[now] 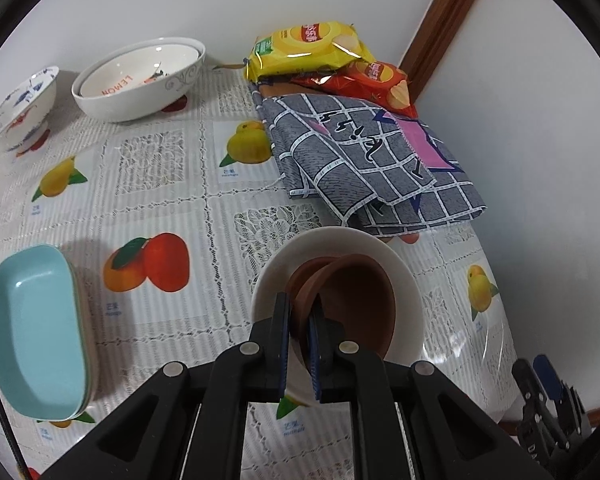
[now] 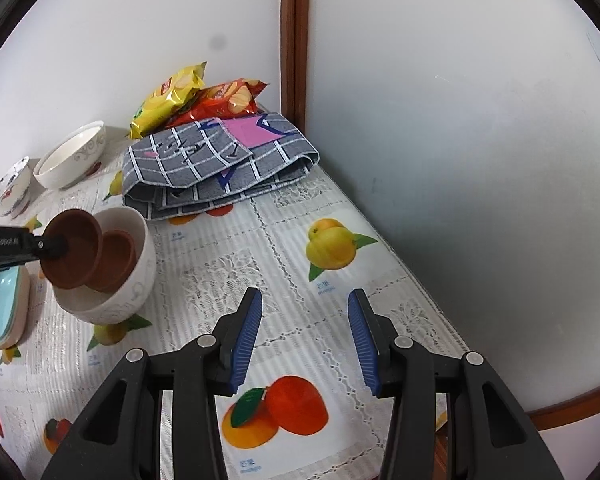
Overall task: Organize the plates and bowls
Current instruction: 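Carry the left gripper's brown bowl over the white bowl and lower it in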
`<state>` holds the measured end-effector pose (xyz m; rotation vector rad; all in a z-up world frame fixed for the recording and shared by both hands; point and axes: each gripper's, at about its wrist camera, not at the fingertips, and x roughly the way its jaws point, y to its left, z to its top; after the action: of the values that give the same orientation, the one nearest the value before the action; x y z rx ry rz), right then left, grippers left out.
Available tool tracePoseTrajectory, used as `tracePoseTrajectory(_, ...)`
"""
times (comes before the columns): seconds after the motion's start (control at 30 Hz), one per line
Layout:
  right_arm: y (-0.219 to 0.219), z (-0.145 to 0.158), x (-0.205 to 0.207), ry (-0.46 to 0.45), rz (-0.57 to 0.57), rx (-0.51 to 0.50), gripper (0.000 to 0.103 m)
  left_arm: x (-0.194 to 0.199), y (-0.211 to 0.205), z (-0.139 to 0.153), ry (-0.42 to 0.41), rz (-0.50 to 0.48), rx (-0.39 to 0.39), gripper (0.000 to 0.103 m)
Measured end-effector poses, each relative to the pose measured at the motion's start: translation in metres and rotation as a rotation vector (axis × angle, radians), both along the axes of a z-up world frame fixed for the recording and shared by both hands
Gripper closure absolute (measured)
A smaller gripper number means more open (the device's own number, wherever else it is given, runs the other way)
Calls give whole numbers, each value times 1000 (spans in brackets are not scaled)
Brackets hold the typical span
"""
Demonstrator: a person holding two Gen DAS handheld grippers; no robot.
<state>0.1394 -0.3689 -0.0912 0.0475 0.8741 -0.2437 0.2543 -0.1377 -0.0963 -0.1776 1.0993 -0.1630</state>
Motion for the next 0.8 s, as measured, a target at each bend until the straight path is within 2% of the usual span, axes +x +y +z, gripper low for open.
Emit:
tracePoseTrajectory(0.2,-9,-7,0,4,-22,14,59,9,-5,-12,22,0,7,94)
tracePoseTrajectory(0.8,-9,-19,5,29,-18,32,59,15,-9,-26,48,-9,-8,93)
